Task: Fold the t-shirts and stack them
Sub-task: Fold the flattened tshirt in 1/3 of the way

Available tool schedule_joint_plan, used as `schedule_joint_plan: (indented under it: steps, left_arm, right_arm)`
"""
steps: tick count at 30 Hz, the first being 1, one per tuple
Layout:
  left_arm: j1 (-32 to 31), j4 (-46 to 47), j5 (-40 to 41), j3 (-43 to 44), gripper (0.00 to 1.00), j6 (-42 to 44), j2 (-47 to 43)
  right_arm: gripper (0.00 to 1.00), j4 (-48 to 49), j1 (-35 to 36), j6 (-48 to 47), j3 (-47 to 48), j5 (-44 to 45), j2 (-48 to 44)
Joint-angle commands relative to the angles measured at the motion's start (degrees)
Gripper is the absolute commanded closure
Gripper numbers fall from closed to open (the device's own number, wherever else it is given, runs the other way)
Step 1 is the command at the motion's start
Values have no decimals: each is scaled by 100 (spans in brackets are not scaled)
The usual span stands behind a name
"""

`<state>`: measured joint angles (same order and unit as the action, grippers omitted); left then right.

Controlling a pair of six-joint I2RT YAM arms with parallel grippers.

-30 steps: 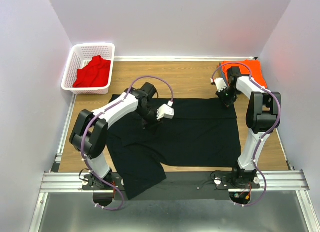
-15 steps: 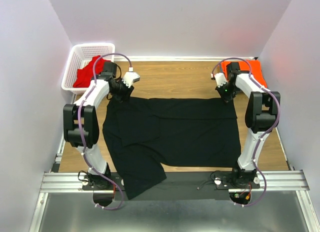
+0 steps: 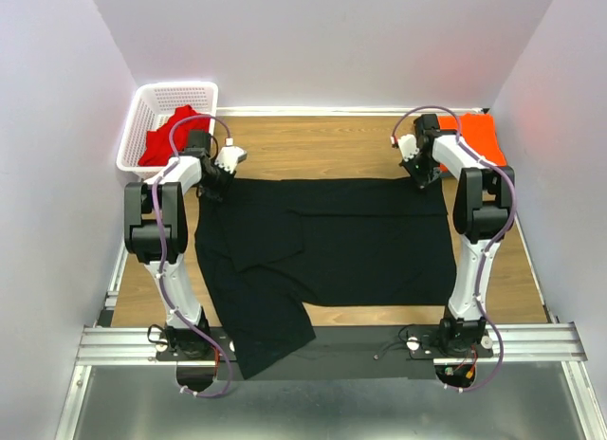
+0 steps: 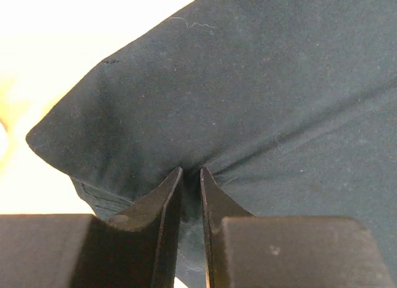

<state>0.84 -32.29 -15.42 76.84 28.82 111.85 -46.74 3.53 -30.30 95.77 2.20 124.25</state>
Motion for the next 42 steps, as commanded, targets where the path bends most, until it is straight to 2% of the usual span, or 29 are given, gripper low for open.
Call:
schedule_joint_plan:
  steps: [1,6,13,15,16,17,21,27,30,31,32,33,34,39,41,42]
  left_arm:
    - [197,109,645,163,76,27,714]
    - [285,30,856,726,76,45,1075]
    - [540,-110,857,1044,77,159,1207]
    - [522,-163,604,1044,70,247,1085]
    - [522,-207,488,1061,70,247,1041]
    - [505,-346,357,1087,65,343,988]
    - [329,-497,-48,992,55,694,427]
    - [4,-1041,-654,1052,46,1133,-664]
    - [4,-1576,-997,1140,39,1441,-1138]
    - [4,-1918,-1094,1071,26,1834,-1383]
    - [4,-2069,-1112,974,25,2021,-1525]
    - [4,-2375,-1104,704,25,2492,-1796]
    - [12,-2500,-1086,536,24,2680,-1946]
    - [13,-3116,-797,-642,24,3806,-2992]
    - [13,-3178,-568,-1204,24,4070,-3458]
    - [13,-3160,-385,-1554,24,4149,-3712]
  right_arm:
    - [92,525,-28,174,204,422,829]
    - [91,517,68,244,504,325,1049]
    - [90,534,130,323,750,413,1242]
    - [89,534,122,376,943,387,1330]
    - [89,526,122,376,944,352,1348]
    - [86,526,139,394,1057,239,1296]
    - [80,499,209,376,1015,-17,952]
    - [63,350,324,376,619,-385,-180]
    - [57,175,324,315,400,-606,-856]
    - [47,26,332,202,216,-737,-1241]
    - [40,25,324,139,119,-738,-1428]
    - [26,-141,324,8,-135,-869,-1647]
    - [21,-238,332,-71,-250,-922,-1849]
    - [18,-1064,333,-651,-1234,-1177,-3124]
    - [20,-1467,333,-976,-1840,-1221,-3476]
    - [25,-1600,341,-1195,-2077,-1230,-3834]
